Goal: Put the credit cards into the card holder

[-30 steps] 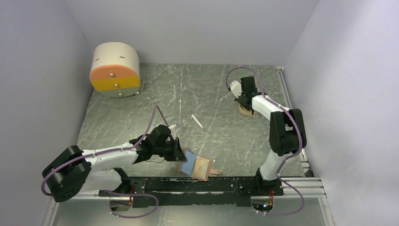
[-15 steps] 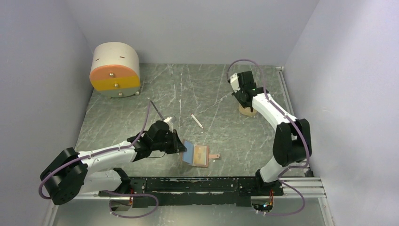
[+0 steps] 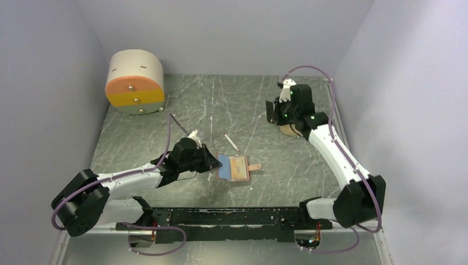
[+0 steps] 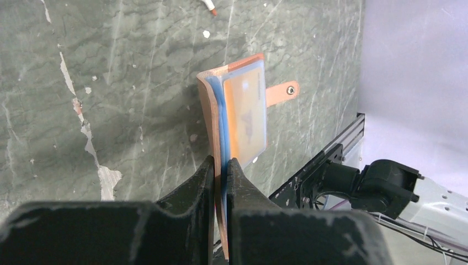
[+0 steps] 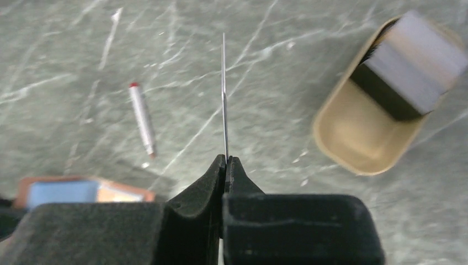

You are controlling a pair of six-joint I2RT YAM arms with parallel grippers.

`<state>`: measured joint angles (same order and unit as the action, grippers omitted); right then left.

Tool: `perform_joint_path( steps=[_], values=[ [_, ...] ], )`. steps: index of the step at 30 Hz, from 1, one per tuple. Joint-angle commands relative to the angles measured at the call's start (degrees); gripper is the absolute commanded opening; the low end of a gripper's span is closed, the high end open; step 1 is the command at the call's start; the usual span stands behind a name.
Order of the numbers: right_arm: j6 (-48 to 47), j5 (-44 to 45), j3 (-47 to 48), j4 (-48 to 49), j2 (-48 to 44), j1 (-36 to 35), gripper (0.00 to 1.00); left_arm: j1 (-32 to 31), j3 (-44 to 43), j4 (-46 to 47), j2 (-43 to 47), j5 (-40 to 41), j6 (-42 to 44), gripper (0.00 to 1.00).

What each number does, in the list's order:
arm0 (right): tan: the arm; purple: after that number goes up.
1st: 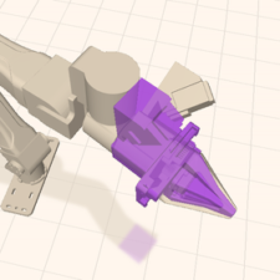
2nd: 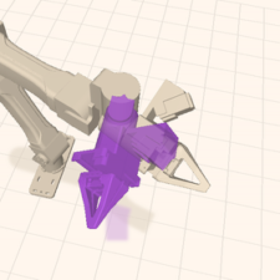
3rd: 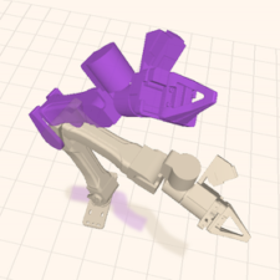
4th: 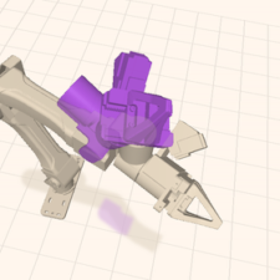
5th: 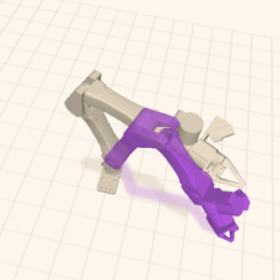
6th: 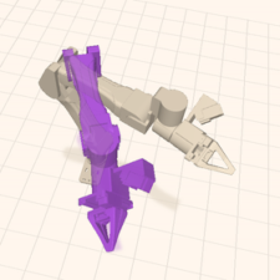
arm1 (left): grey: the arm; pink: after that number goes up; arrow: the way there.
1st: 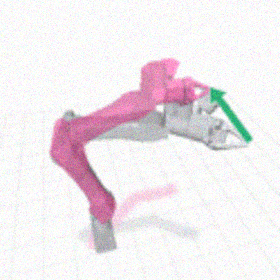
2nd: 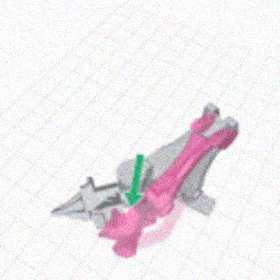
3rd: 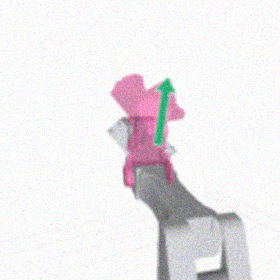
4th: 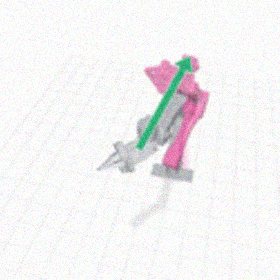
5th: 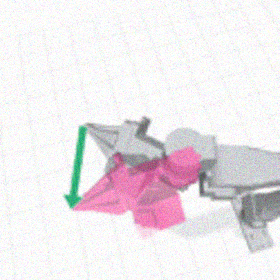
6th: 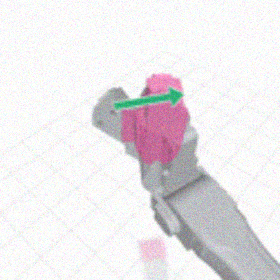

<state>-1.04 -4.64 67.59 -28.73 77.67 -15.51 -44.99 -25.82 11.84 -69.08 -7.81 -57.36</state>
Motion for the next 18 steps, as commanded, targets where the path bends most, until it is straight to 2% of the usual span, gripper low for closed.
perform_joint_path(
  steps=[1, 5, 10, 14, 18],
  values=[
    [12.0, -8.1, -6.7, 7.9, -7.1, -0.5, 0.00, 0.5, 0.1, 4.2, -2.0, -0.4, -0.9, 0.09],
    [6.4, 1.8, -5.7, 5.2, -6.4, -0.5, 0.00, 0.6, 0.6, 5.0, -2.6, -1.9, -0.8, 0.09],
    [-5.5, 20.2, 3.5, -3.7, 3.1, 0.6, 0.00, 0.5, 1.5, 4.9, -2.6, -3.6, -1.0, 0.09],
    [-14.7, 25.6, 9.2, -7.4, 10.1, 2.8, 0.00, 0.6, 2.2, 3.7, -0.9, -3.6, -1.0, 0.09],
    [-24.2, 25.2, 12.0, -8.7, 15.9, 4.1, 0.00, 0.5, 2.9, 3.2, 0.9, -3.9, -1.1, 0.09]
  ],
)
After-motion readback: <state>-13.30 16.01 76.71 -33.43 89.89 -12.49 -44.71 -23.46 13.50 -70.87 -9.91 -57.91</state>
